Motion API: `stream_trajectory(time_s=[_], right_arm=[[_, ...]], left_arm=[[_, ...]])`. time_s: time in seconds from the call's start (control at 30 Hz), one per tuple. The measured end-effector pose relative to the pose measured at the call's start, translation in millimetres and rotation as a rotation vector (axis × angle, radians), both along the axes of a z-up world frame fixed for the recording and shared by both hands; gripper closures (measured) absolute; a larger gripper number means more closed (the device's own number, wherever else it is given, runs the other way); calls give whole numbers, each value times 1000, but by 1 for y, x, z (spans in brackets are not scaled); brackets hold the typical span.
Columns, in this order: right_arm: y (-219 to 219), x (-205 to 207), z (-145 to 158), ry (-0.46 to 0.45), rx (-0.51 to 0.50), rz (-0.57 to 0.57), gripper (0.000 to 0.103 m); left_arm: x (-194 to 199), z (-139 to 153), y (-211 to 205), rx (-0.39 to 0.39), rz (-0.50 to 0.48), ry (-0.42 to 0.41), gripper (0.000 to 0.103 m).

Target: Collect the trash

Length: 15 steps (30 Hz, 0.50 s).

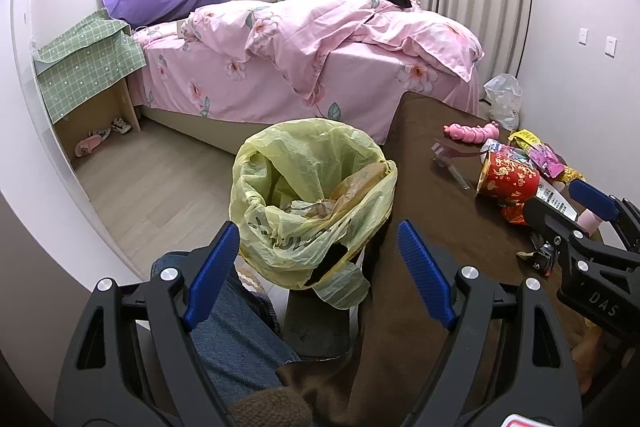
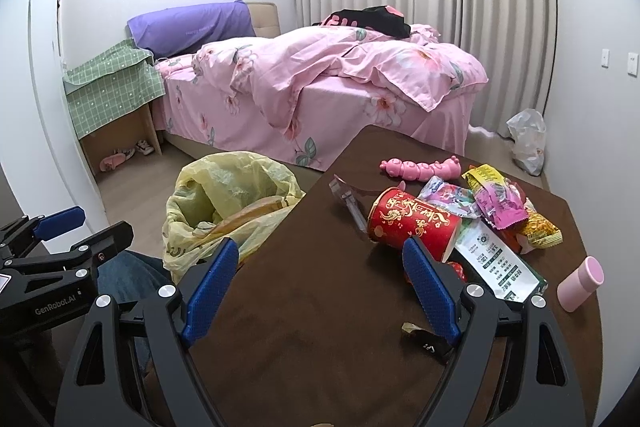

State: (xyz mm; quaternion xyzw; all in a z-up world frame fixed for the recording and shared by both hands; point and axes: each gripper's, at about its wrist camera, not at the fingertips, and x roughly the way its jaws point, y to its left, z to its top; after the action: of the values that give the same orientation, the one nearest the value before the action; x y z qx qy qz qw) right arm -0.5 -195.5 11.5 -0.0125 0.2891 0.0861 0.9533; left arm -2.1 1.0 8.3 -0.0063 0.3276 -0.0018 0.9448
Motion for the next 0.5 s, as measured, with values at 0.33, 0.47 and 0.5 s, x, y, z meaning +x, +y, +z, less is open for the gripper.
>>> stream_trajectory(time_s=[0.33, 0.47, 0.5], right_arm=[[0, 0, -2, 2, 5, -3, 22], [0, -1, -3, 3, 9, -4, 22], [1, -2, -4, 3, 8, -4, 22]], left_arm=[[-1, -2, 0, -6, -5, 1, 25], [0, -3, -1, -7, -6, -1, 25], [1, -3, -2, -6, -6, -1, 25]])
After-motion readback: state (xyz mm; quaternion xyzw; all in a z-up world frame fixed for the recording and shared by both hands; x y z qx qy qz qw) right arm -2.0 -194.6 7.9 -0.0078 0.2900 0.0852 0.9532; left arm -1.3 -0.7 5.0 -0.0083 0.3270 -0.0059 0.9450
